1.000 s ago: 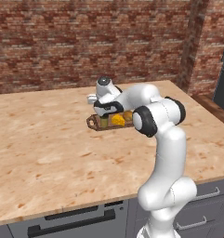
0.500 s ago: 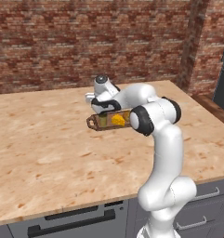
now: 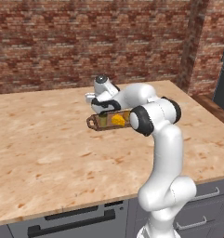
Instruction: Retrieve the reheated potato from the microwave, then place the potato, cheese, and condiment on the cutting board.
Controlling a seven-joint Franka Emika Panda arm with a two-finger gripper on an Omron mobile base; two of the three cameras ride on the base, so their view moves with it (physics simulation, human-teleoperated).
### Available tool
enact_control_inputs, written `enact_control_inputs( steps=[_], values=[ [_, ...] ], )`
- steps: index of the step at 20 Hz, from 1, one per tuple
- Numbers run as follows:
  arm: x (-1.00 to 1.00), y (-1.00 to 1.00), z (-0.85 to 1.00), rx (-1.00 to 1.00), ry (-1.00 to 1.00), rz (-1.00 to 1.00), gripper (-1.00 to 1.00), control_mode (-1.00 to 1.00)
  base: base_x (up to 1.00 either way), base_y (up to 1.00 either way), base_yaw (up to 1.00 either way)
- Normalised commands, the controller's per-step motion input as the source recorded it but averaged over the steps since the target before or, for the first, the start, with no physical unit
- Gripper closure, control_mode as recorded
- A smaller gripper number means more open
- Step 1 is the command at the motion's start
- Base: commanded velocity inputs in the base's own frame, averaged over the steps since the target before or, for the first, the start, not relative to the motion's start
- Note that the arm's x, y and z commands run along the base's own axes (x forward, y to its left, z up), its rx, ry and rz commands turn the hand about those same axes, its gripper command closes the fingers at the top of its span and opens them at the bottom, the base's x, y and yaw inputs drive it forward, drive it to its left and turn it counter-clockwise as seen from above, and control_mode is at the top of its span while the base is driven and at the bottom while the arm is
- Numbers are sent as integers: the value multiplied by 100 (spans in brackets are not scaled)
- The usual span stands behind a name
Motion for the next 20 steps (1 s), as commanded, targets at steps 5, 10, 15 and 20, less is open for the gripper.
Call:
enact_control_inputs(
  steps=[5, 10, 15, 20],
  values=[
    [-13, -7, -15, 0, -2, 0, -100, -100, 0, 0, 0],
    [-8, -2, -2, 0, -3, 0, -100, -100, 0, 0, 0],
    [-5, 0, 2, 0, -4, 0, -100, -100, 0, 0, 0],
    [-5, 0, 6, 0, 0, 0, -100, -100, 0, 0, 0]
  ],
)
